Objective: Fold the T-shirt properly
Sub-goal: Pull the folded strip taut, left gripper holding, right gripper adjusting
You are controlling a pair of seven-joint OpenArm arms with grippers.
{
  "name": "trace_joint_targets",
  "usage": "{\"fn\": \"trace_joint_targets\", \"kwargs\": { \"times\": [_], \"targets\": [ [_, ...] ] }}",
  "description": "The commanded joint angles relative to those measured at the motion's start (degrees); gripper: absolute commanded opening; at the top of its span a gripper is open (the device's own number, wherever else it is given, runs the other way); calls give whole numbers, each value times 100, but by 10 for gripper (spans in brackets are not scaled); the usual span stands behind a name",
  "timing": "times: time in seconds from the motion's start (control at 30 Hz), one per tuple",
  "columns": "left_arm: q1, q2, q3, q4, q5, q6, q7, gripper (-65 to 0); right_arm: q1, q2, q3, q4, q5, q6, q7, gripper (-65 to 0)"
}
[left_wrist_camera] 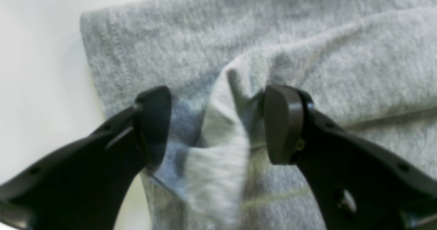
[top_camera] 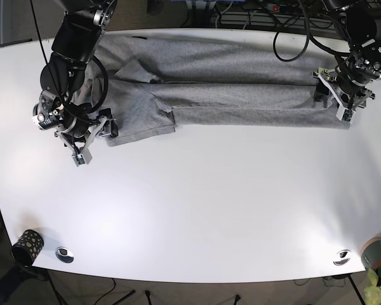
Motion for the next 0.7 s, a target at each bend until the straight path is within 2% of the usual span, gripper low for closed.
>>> {"fn": "trace_joint_targets", "kwargs": {
  "times": [0.0, 0.17, 0.23, 0.3, 0.47, 0.5, 0.53, 0.67],
  "targets": [
    [-12, -47, -34, 79, -48, 10, -84, -260, 90, 61, -53, 57, 84, 3, 99, -198],
    [-12, -47, -34, 26, -48, 10, -84, -260, 81, -80, -343, -57, 31, 3, 187, -198],
    [-12, -55, -34, 0, -48, 10, -84, -260, 72, -88, -352, -92, 84, 3, 266, -217],
    [-12, -47, -34, 0, -39, 10, -84, -260, 72, -97, -352, -154, 84, 3, 319, -284],
    [-12, -47, -16, -9, -39, 10, -84, -260, 81, -97, -360, -242, 93, 3, 415, -582],
    [-12, -47, -16, -9, -39, 10, -84, -260, 90, -97, -360, -233, 93, 3, 415, -618],
    [-12, -47, -7, -35, -30, 10, -84, -260, 98, -97, -360, -171, 93, 3, 415, -650],
    [-47, -47, -7, -273, 172, 10, -84, -260, -33, -97, -352, 497, 93, 3, 328, -650]
  ]
}}
